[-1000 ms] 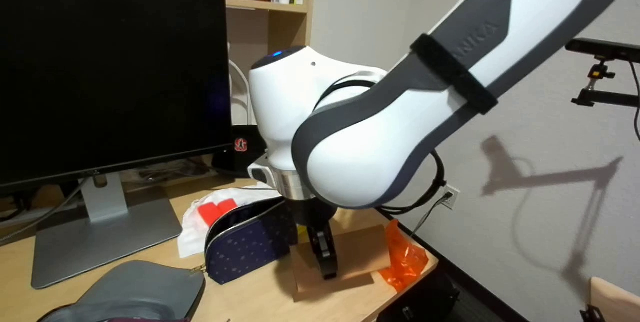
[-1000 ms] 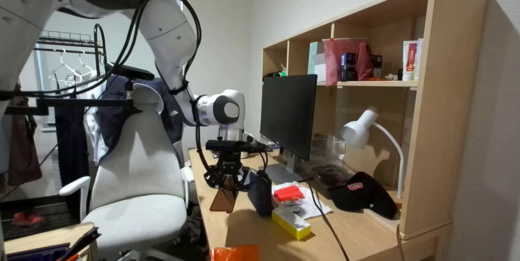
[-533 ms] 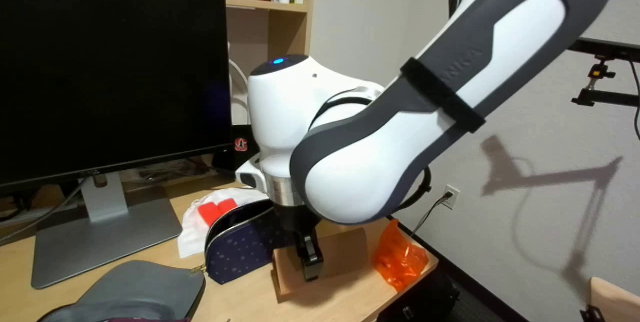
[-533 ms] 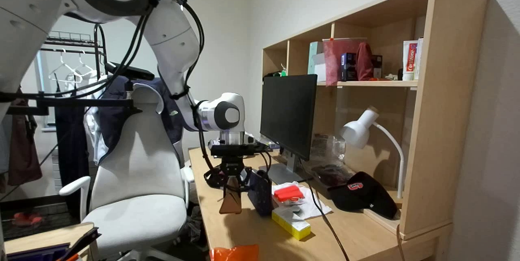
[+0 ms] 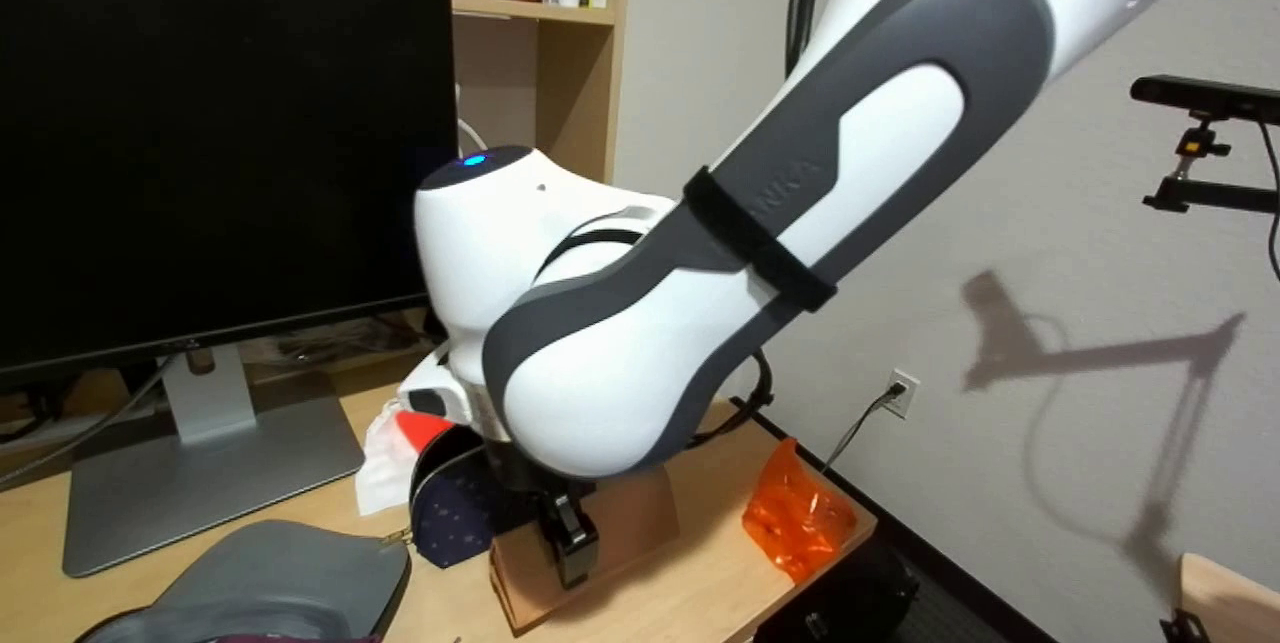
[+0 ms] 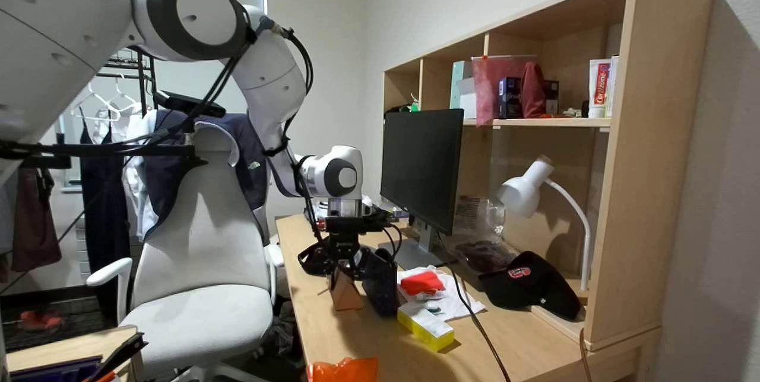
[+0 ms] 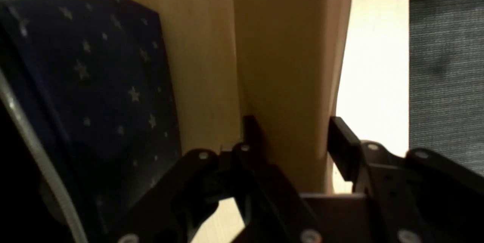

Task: Move the brown case to the left

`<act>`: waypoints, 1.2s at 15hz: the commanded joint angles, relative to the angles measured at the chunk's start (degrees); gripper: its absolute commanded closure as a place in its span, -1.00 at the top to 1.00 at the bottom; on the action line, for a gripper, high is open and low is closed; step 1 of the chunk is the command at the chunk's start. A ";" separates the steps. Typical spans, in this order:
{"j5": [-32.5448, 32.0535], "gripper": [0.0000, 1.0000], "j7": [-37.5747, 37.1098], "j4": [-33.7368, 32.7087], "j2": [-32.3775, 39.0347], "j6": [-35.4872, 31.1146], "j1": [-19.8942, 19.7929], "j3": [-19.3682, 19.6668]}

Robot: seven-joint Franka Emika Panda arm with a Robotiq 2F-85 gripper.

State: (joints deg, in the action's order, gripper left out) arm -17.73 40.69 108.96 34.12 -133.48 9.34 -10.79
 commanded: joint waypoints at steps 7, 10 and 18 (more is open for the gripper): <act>-0.20 -0.52 0.77 -10.39 8.11 3.42 2.03 -0.19; -0.04 -0.52 0.97 -10.79 8.83 3.96 1.88 -0.25; -0.32 0.72 0.83 -10.90 8.80 5.59 2.16 -0.08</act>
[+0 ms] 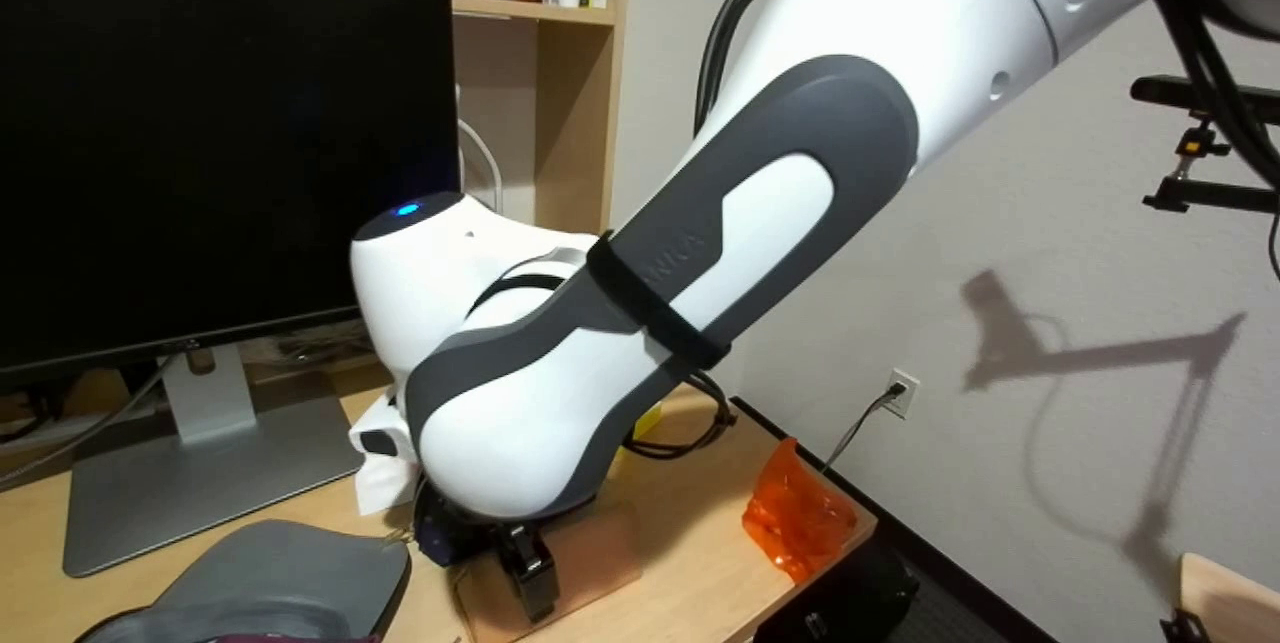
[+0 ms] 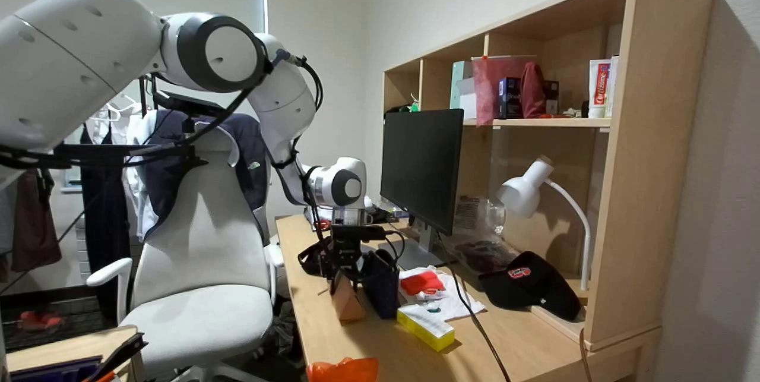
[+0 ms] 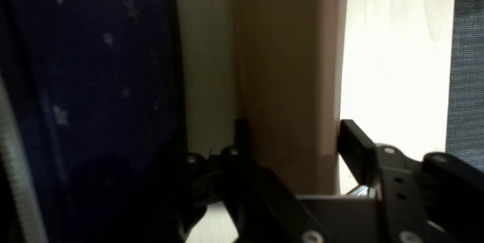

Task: Move the brown case to the left

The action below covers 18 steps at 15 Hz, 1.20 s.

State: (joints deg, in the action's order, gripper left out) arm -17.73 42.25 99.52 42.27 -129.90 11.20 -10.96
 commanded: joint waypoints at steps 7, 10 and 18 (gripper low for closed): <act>-0.72 1.00 -3.18 1.05 -2.36 2.27 0.88 0.73; -0.60 1.00 -4.97 2.78 -4.69 2.99 0.60 0.71; 0.10 1.00 -13.05 12.65 -14.04 0.70 -0.53 0.90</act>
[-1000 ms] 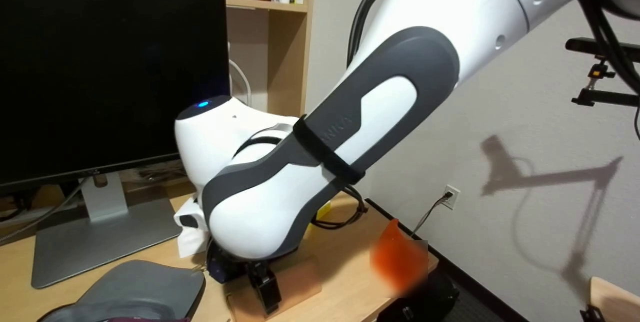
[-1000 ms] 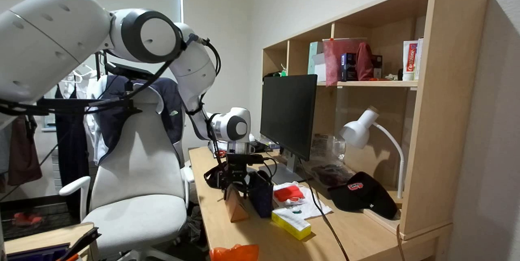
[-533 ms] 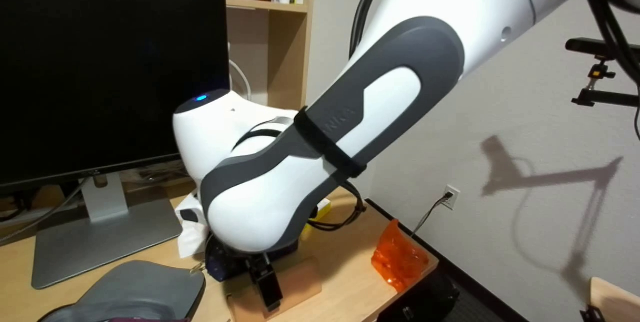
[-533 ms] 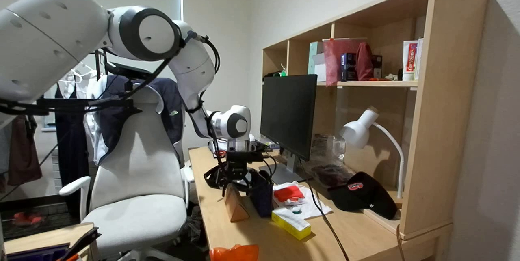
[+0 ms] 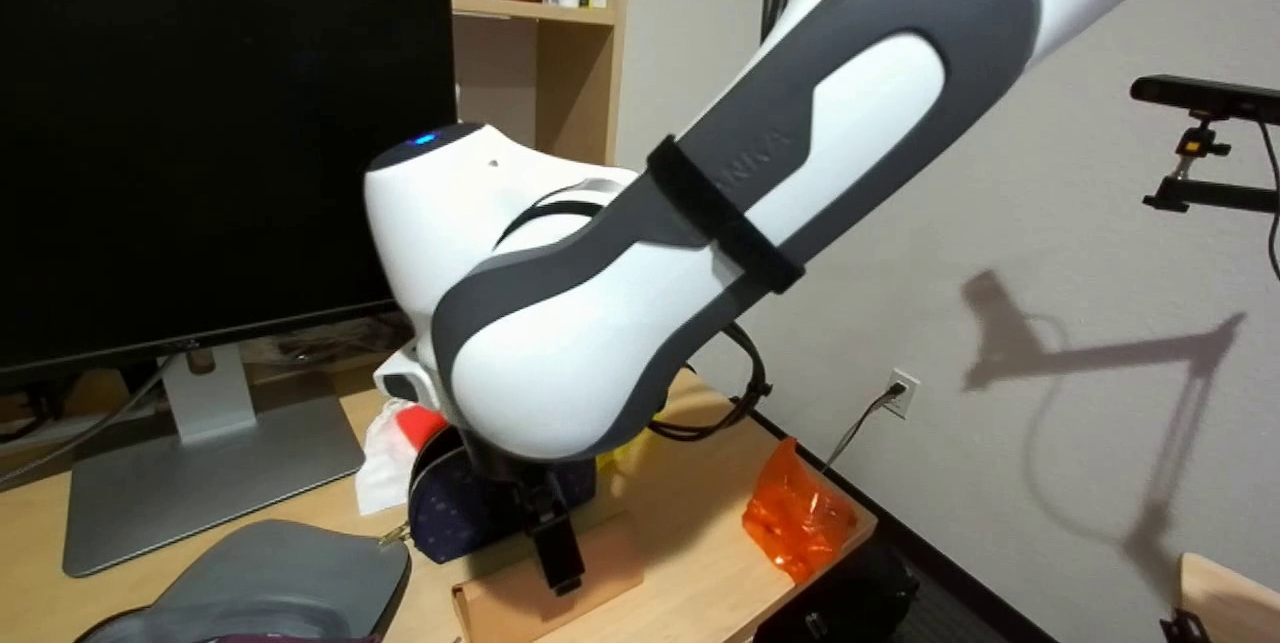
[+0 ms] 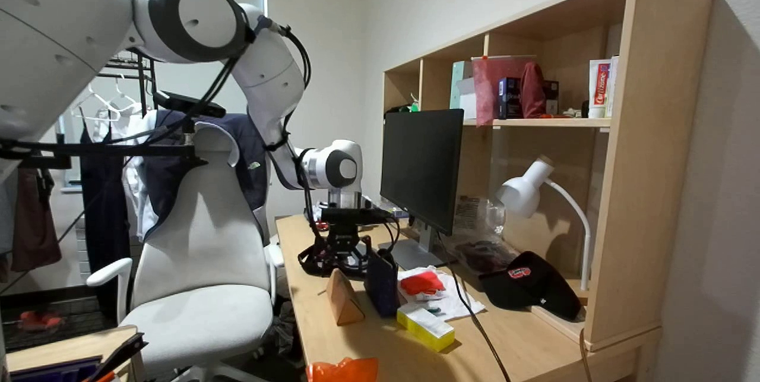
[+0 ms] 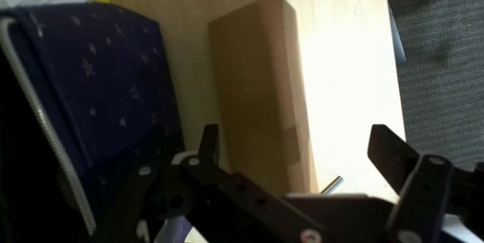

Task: Move the brown case to the left

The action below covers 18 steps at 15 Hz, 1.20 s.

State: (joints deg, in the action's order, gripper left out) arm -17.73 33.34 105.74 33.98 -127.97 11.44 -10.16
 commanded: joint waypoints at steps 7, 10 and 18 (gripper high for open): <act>8.70 1.00 -10.39 15.23 -14.60 -2.53 -6.95 1.35; 13.61 1.00 -10.90 16.04 -15.78 -2.26 -10.06 3.06; 14.89 1.00 -9.57 14.50 -14.08 -2.21 -11.29 3.98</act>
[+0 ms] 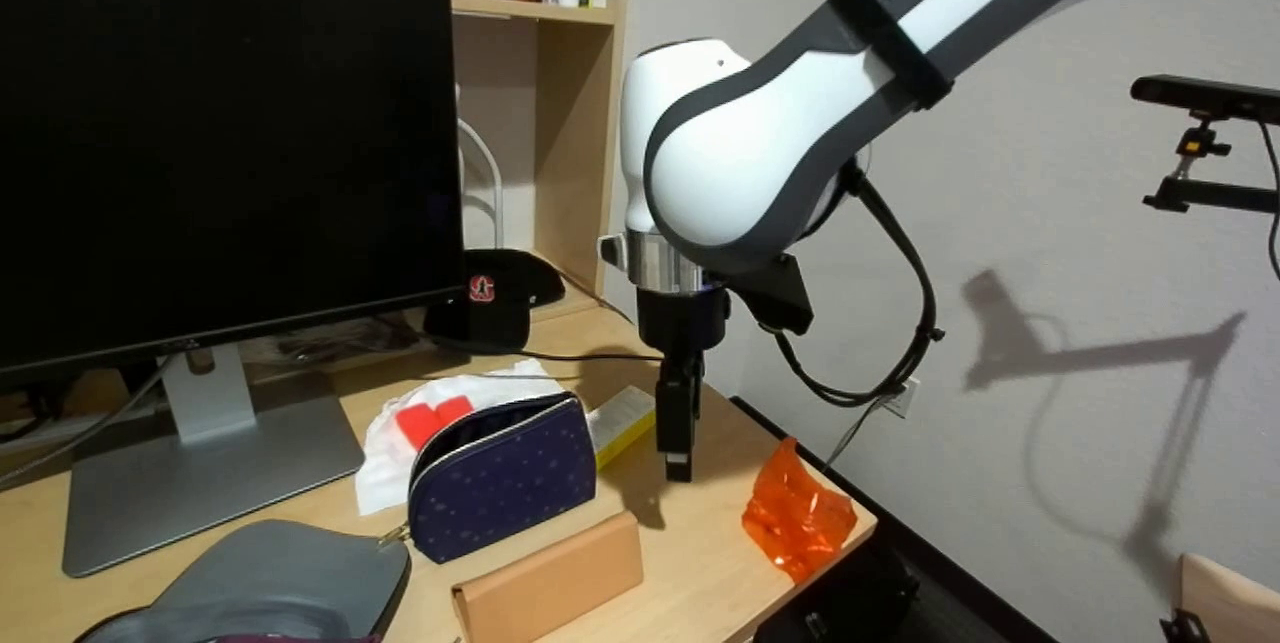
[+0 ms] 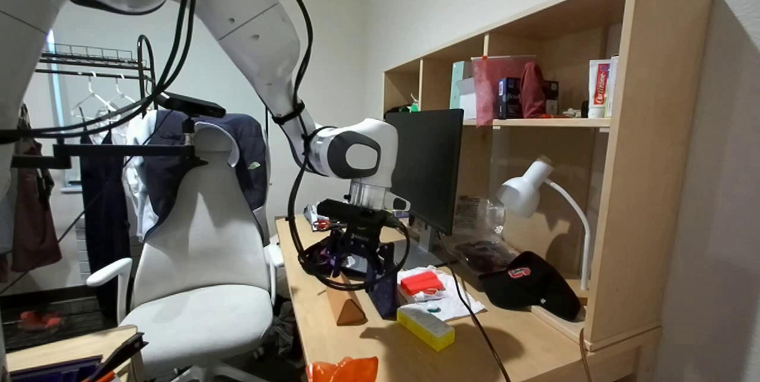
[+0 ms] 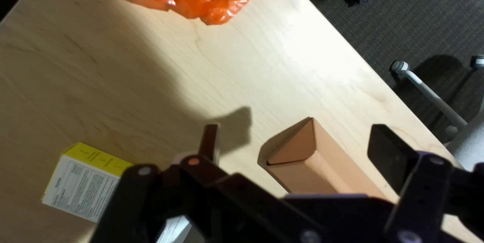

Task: Move the brown case to the left

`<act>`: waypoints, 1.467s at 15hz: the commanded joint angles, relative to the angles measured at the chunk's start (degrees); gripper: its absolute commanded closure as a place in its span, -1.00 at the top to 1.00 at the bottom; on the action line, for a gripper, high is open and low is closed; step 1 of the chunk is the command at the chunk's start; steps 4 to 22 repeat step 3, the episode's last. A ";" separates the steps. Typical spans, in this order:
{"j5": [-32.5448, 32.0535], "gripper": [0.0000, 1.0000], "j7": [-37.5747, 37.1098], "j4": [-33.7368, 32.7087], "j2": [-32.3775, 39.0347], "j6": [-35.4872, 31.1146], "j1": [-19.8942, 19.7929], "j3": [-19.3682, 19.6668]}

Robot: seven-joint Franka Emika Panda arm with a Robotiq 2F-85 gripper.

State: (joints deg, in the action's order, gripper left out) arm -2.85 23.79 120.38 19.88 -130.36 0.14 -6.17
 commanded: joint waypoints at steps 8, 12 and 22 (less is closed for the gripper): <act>0.03 1.00 -0.01 -0.13 0.02 0.15 0.04 -0.06; 0.03 1.00 -0.01 -0.13 0.02 0.15 0.04 -0.06; 0.03 1.00 -0.01 -0.13 0.02 0.15 0.04 -0.06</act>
